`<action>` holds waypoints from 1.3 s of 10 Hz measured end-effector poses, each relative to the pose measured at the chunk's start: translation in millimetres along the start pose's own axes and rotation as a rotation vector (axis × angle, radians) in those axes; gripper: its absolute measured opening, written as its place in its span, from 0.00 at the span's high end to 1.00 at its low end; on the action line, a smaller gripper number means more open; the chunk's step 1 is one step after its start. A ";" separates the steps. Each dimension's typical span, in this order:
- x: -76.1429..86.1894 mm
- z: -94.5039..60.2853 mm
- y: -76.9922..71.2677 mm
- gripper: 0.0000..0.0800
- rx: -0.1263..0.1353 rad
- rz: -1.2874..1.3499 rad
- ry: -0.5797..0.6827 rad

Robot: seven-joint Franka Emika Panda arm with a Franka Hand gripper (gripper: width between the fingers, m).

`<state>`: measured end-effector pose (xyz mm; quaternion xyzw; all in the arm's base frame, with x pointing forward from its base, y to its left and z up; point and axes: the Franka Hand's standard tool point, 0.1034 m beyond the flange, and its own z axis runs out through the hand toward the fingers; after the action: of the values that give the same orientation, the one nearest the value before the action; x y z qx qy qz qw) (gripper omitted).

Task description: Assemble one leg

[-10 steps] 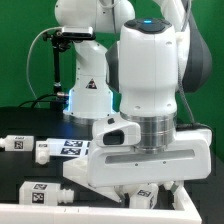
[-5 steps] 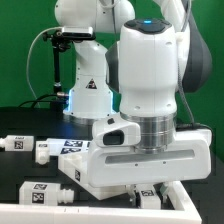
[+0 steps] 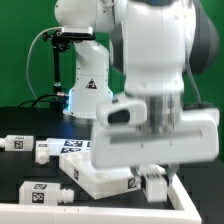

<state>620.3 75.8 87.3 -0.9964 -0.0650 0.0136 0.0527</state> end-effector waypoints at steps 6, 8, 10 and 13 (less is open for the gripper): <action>-23.2 -23.8 -6.0 0.64 -0.010 0.008 -0.002; -27.8 -23.0 -6.7 0.64 -0.011 0.009 -0.004; -67.4 -20.7 -12.9 0.64 -0.025 -0.002 0.023; -125.7 -13.7 -45.9 0.64 -0.041 0.100 0.012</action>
Offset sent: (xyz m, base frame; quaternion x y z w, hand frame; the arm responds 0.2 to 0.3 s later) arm 0.0000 0.0000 0.0000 0.0000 0.0000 0.0000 1.0000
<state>490.3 103.2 108.4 -0.9993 -0.0150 0.0091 0.0321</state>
